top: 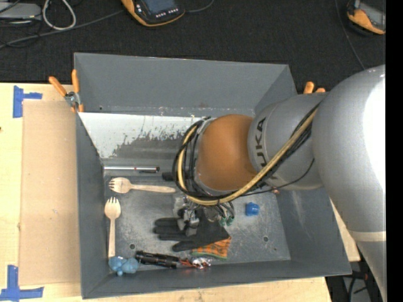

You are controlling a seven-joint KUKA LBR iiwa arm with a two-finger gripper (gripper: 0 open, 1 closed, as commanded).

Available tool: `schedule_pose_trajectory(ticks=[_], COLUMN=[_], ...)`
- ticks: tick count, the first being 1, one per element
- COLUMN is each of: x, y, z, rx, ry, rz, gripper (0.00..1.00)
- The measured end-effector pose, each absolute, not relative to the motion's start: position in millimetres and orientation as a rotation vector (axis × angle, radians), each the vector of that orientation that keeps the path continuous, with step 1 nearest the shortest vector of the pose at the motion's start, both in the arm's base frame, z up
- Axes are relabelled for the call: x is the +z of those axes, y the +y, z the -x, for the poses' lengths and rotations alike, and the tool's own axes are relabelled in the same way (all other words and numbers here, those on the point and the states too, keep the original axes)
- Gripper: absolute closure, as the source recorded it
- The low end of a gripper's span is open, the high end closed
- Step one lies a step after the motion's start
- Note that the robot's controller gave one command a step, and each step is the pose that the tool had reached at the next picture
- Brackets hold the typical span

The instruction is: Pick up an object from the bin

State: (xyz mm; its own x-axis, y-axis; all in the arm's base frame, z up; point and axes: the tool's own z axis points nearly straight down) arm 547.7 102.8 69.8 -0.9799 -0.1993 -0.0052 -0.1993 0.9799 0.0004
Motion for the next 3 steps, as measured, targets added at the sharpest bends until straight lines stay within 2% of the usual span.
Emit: schedule_pose_trajectory(ticks=[1, 2, 3], x=[129, 180, 246], y=[103, 107, 113], z=[-538.3, -547.8, -547.5], rx=[0.001, 0.002, 0.001], ry=[3.123, 3.118, 3.124], rz=[0.349, 0.355, 0.356], gripper=[1.00, 1.00, 1.00])
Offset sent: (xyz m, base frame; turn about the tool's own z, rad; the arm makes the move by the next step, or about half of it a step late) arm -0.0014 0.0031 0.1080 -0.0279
